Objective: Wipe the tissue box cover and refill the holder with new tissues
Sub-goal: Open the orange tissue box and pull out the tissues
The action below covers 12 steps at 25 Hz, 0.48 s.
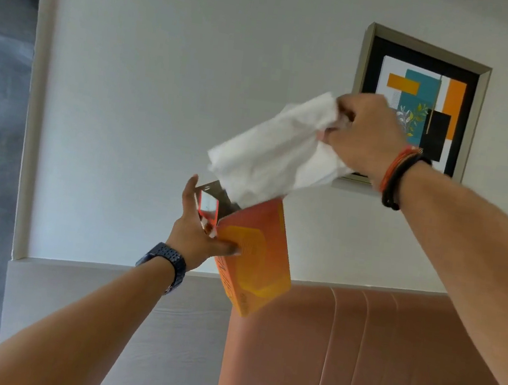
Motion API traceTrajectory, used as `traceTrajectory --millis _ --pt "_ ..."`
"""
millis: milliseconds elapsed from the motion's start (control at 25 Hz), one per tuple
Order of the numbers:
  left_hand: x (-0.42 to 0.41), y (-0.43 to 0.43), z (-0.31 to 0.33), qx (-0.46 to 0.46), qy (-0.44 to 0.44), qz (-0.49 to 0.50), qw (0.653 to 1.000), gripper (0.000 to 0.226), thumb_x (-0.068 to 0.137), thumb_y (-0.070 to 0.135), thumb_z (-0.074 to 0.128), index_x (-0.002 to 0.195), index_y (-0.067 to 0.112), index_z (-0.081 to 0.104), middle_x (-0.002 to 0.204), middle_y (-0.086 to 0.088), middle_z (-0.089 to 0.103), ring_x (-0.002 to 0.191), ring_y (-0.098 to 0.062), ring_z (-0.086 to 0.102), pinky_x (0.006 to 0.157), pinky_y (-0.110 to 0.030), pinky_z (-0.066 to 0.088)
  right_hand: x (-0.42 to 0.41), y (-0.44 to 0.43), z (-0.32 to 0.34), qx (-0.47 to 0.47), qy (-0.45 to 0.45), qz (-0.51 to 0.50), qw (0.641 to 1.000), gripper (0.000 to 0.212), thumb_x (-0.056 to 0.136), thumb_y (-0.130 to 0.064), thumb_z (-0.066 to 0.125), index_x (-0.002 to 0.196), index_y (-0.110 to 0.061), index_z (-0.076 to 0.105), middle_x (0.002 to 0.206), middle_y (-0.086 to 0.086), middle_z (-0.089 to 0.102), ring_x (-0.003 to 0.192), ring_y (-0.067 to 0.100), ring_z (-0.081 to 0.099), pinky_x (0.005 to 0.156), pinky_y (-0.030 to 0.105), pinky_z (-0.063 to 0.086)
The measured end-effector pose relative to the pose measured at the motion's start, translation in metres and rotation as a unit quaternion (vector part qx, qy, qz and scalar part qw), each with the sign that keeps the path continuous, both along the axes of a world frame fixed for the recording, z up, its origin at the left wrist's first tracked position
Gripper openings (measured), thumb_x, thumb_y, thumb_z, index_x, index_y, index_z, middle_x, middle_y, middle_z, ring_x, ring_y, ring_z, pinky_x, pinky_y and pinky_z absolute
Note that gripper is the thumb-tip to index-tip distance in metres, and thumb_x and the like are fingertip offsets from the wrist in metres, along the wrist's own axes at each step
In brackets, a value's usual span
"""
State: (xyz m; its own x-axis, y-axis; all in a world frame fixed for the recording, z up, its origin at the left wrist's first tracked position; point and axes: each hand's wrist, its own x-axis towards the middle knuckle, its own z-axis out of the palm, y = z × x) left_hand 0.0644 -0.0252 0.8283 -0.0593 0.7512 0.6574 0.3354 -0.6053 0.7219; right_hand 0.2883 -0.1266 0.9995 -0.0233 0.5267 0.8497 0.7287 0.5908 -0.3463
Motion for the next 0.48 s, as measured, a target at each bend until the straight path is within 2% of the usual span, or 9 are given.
traceTrajectory --millis 80,160,240,320,400,480 --pt "0.005 0.001 -0.003 -0.073 -0.097 0.002 0.993 0.141 0.042 0.019 0.095 0.138 0.05 -0.004 0.101 0.007 0.051 0.09 -0.024 0.061 0.074 -0.044 0.056 0.004 -0.006 0.01 -0.035 0.135 0.053 0.989 0.015 0.081 -0.005 0.069 0.087 -0.019 0.07 0.102 0.01 0.071 0.094 0.029 0.067 0.077 0.043 0.06" --pt "0.011 0.0 -0.006 -0.13 -0.224 -0.017 0.966 0.133 0.045 0.016 0.094 0.139 0.042 0.004 0.104 0.001 0.052 0.089 -0.028 0.063 0.071 -0.047 0.058 0.006 -0.004 0.011 -0.093 0.263 0.102 0.955 0.021 0.08 0.0 0.068 0.076 -0.02 0.067 0.098 0.012 0.072 0.099 0.033 0.068 0.082 0.056 0.057" --pt "0.02 -0.004 -0.007 -0.163 -0.353 -0.05 0.92 0.12 0.047 0.016 0.094 0.136 0.034 0.015 0.109 -0.008 0.055 0.087 -0.032 0.066 0.065 -0.047 0.059 0.006 0.009 -0.002 -0.164 0.361 0.14 0.907 0.019 0.083 0.005 0.064 0.077 -0.013 0.065 0.093 0.009 0.072 0.097 0.03 0.068 0.085 0.057 0.055" --pt "0.029 -0.009 -0.009 -0.17 -0.44 -0.073 0.879 0.111 0.047 0.016 0.094 0.131 0.027 0.022 0.107 -0.011 0.057 0.083 -0.033 0.068 0.06 -0.047 0.059 0.004 0.028 -0.03 -0.24 0.409 0.146 0.868 0.015 0.087 0.004 0.061 0.081 -0.009 0.065 0.101 0.01 0.071 0.094 0.028 0.069 0.088 0.051 0.056" --pt "0.04 -0.013 -0.012 -0.167 -0.489 -0.089 0.851 0.103 0.048 0.015 0.093 0.125 0.023 0.026 0.103 -0.009 0.057 0.079 -0.033 0.069 0.056 -0.044 0.059 0.004 0.042 -0.063 -0.297 0.412 0.121 0.853 0.012 0.089 0.002 0.058 0.086 -0.007 0.065 0.106 0.012 0.069 0.096 0.029 0.069 0.089 0.047 0.057" --pt "0.05 -0.017 -0.018 -0.163 -0.518 -0.102 0.834 0.099 0.05 0.012 0.091 0.125 0.023 0.027 0.102 -0.007 0.057 0.077 -0.033 0.07 0.054 -0.042 0.058 0.009 0.053 -0.089 -0.317 0.423 0.093 0.844 0.014 0.088 0.005 0.057 0.083 -0.003 0.066 0.101 0.014 0.07 0.097 0.033 0.069 0.088 0.05 0.056"
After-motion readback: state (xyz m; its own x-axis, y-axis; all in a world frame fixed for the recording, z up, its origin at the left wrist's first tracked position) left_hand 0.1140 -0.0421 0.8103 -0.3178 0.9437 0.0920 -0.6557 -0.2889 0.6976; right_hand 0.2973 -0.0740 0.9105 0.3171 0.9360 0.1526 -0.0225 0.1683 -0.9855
